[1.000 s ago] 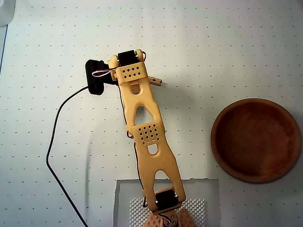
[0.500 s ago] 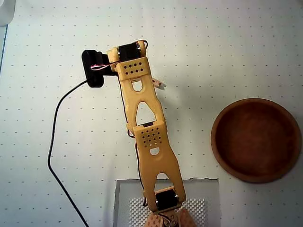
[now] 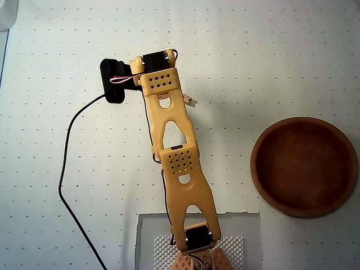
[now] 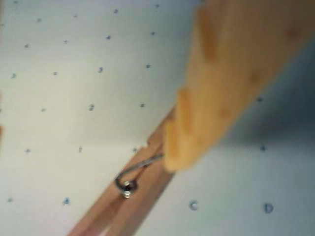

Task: Grasp a clothespin and put it in the bowl.

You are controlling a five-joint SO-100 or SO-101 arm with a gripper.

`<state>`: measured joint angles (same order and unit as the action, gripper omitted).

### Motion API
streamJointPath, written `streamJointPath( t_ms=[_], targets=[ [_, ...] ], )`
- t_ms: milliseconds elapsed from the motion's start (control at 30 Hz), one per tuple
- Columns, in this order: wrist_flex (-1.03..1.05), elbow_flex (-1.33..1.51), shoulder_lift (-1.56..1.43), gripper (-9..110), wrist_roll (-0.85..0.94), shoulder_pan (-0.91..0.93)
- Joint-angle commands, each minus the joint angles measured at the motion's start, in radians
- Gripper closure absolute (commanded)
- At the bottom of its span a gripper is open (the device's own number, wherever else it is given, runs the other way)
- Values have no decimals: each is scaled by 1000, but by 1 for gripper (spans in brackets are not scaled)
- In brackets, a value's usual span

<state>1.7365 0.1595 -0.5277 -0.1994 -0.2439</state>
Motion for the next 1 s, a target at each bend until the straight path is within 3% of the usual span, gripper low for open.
streamJointPath(
  t_ms=[0, 467, 967],
  targets=[
    [8, -57, -41, 78, -91, 17],
    [9, -44, -14, 78, -262, 48],
    [9, -43, 77, 78, -276, 121]
  ],
)
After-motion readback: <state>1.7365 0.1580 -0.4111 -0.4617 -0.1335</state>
